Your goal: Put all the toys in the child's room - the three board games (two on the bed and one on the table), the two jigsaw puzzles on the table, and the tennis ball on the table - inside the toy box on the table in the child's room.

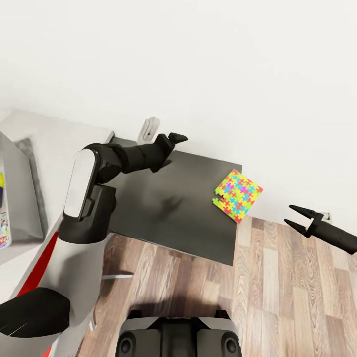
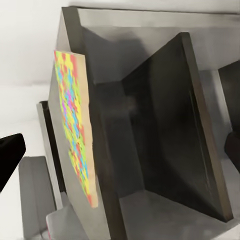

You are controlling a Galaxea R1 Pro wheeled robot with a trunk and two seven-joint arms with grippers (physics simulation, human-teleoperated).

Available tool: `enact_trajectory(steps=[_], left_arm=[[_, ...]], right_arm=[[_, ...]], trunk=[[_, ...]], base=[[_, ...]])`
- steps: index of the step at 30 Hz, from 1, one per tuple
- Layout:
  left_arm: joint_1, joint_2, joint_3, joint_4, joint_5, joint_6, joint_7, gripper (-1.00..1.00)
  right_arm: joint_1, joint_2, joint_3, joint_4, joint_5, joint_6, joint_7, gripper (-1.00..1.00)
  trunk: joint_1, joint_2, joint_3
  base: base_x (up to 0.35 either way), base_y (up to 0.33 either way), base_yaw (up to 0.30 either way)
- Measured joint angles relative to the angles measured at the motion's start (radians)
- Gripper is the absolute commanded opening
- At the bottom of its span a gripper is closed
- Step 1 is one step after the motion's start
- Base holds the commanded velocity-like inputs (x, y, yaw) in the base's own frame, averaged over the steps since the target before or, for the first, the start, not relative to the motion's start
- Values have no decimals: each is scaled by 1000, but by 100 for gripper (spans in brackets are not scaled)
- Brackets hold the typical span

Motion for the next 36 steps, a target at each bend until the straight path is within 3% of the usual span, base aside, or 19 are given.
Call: enact_trajectory(steps=[9, 23, 36], left_arm=[[0, -1, -6, 4, -1, -18, 1, 100], [-2, -1, -12, 32, 0, -33, 1, 100], [-42, -1, -12, 46, 0, -35, 2, 100]], right_arm=[[-7, -19, -2, 2, 1, -24, -2, 100], [-13, -15, -10, 11, -2, -46, -37, 100], [-18, -12, -41, 10, -6, -110, -48, 100]], trunk=[[0, 0, 0], [0, 0, 0], [0, 0, 0]], base=[[0, 0, 86], [0, 0, 15], [0, 0, 1]])
